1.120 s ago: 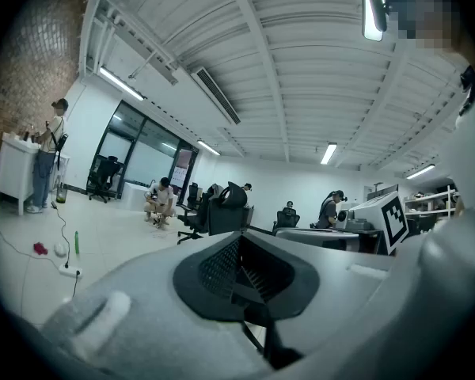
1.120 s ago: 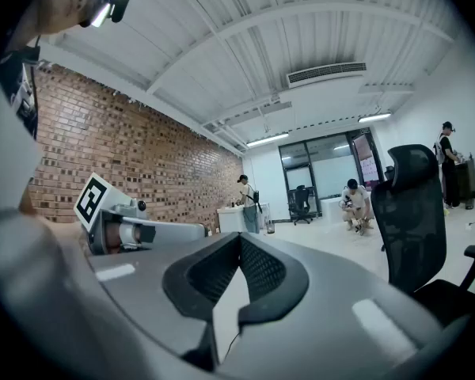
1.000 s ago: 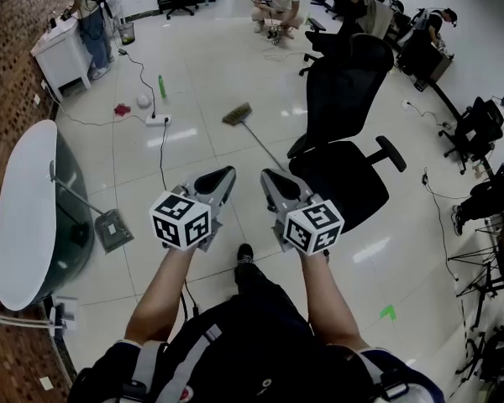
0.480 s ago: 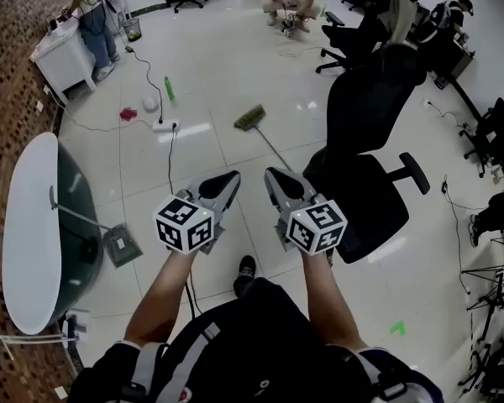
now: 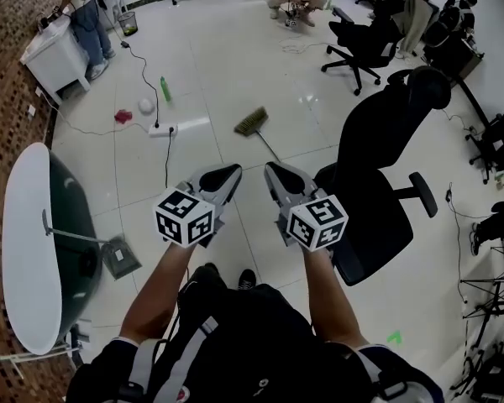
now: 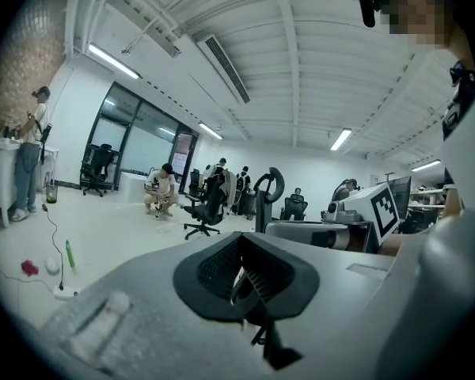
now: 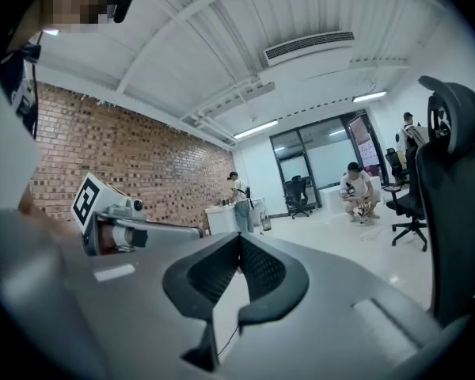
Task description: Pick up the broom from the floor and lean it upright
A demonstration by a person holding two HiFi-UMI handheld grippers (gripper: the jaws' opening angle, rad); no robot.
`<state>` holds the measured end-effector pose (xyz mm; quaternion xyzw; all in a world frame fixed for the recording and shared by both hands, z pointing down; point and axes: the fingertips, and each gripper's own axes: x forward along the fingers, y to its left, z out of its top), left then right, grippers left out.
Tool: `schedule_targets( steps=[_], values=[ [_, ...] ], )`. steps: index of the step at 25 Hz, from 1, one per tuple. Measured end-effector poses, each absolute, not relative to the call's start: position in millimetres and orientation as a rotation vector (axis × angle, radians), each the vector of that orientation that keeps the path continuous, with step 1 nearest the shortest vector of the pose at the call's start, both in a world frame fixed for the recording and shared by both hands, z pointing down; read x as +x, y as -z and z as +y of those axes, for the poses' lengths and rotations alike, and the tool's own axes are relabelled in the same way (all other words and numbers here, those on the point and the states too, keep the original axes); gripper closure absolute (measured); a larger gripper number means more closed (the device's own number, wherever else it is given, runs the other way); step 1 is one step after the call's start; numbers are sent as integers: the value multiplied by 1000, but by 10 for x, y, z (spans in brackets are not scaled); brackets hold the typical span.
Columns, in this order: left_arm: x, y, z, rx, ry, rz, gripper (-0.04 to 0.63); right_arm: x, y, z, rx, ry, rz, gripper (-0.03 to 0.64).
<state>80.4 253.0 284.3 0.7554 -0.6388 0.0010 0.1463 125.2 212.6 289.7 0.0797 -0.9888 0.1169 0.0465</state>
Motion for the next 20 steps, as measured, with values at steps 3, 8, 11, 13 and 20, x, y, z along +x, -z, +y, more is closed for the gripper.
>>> schedule_targets(
  steps=[3, 8, 11, 13, 20],
  values=[
    [612, -2849, 2279, 2206, -5, -1809, 595, 1084, -2937, 1888, 289, -350, -3004, 614],
    [158, -2910, 1851, 2278, 0, -1720, 595, 663, -3018, 1494, 405, -335, -2975, 614],
    [-143, -2974, 1662, 2313, 14, -1646, 595, 405, -3073, 1312, 496, -334, -2942, 614],
    [-369, -3002, 1535, 2335, 28, -1595, 595, 231, -3091, 1185, 569, -335, -2916, 614],
    [-768, -3147, 1123, 2432, 22, -1346, 595, -143, -3177, 819, 838, -391, -2808, 614]
  ],
)
